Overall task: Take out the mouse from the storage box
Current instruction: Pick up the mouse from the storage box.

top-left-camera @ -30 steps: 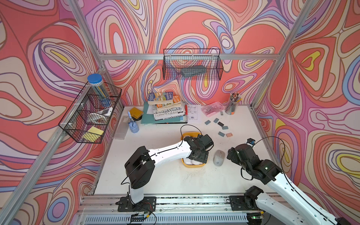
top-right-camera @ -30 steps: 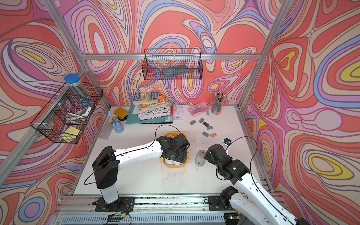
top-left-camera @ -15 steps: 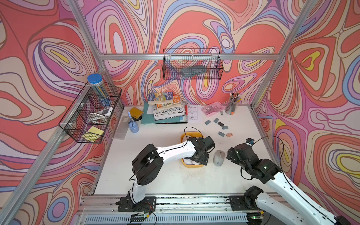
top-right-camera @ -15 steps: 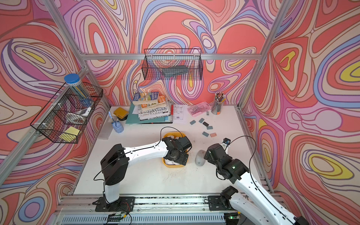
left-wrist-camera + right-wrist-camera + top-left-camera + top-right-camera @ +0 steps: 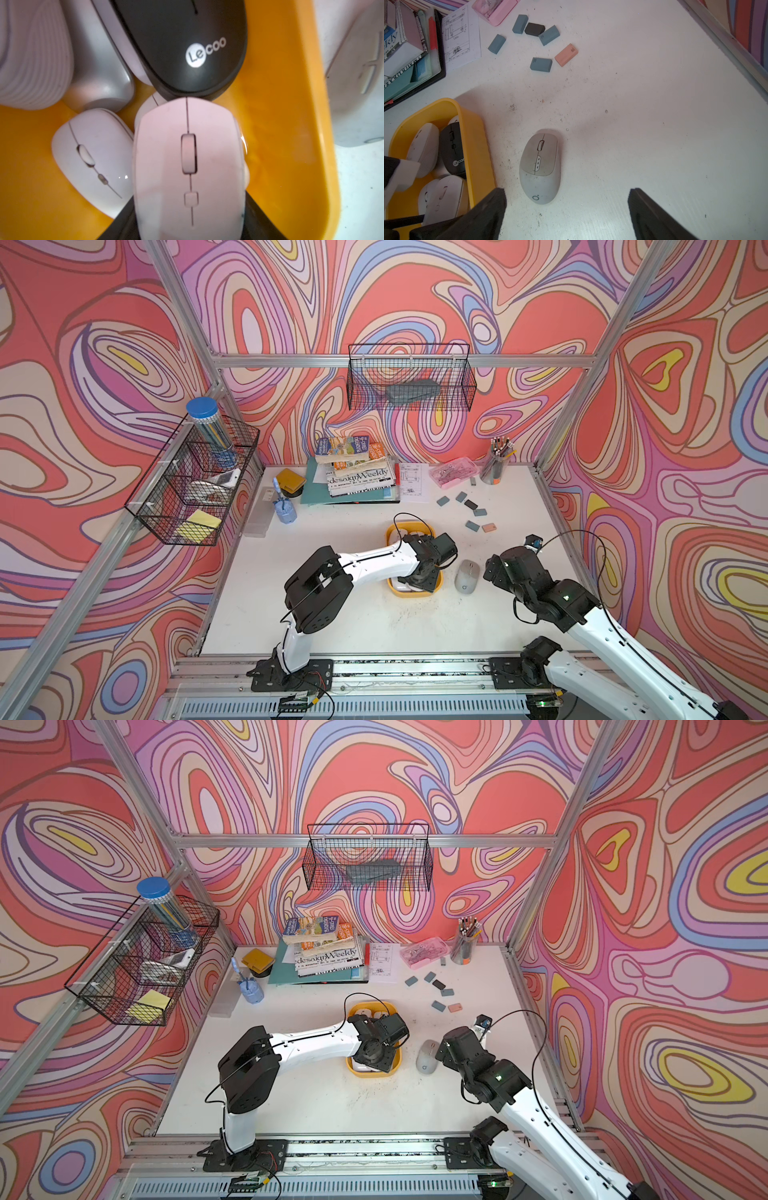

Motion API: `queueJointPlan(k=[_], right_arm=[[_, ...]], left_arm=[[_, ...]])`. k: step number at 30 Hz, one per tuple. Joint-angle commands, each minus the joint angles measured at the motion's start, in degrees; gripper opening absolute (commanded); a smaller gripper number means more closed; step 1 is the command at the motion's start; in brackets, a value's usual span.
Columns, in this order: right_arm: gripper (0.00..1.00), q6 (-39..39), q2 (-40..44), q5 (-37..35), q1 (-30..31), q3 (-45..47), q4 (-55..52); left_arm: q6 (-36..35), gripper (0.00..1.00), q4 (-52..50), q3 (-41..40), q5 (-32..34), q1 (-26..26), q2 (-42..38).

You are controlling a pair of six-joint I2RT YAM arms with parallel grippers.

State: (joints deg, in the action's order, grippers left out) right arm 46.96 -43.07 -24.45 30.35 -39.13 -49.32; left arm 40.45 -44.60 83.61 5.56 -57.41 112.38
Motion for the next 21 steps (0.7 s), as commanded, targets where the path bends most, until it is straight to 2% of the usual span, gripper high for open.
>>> queueJointPlan(k=[1,4,10,14,17,21], right_arm=[[0.93,-0.25,0.83,-0.6,-0.28,0.82,0.44],[0.93,-0.25,0.8,-0.6,-0.29,0.9,0.54],[0.93,-0.28,0.83,-0.37,-0.24,1.03,0.8],[0.92,-0.33,0.84,-0.28,-0.31,0.95,0.89],[0.92,-0.59,0.92,-0.16,-0.28,0.98,0.98],[0.92,-1.14,0.99,0.17,-0.24,1.08,1.71]], left_arm=[[-0.71,0.48,-0.58,-0.03,2.05,0.01,-1.99],[-1.37,0.44,-0.82,-0.03,3.33,0.01,-4.13],[-2.78,0.43,-3.04,1.09,5.56,0.01,-9.04],[-2.84,0.44,-6.67,1.38,12.09,0.58,-13.57],[-2.93,0.43,-7.88,-1.79,11.9,4.58,-17.74],[-2.4,0.42,-6.83,-10.65,9.62,13.59,-23.39]])
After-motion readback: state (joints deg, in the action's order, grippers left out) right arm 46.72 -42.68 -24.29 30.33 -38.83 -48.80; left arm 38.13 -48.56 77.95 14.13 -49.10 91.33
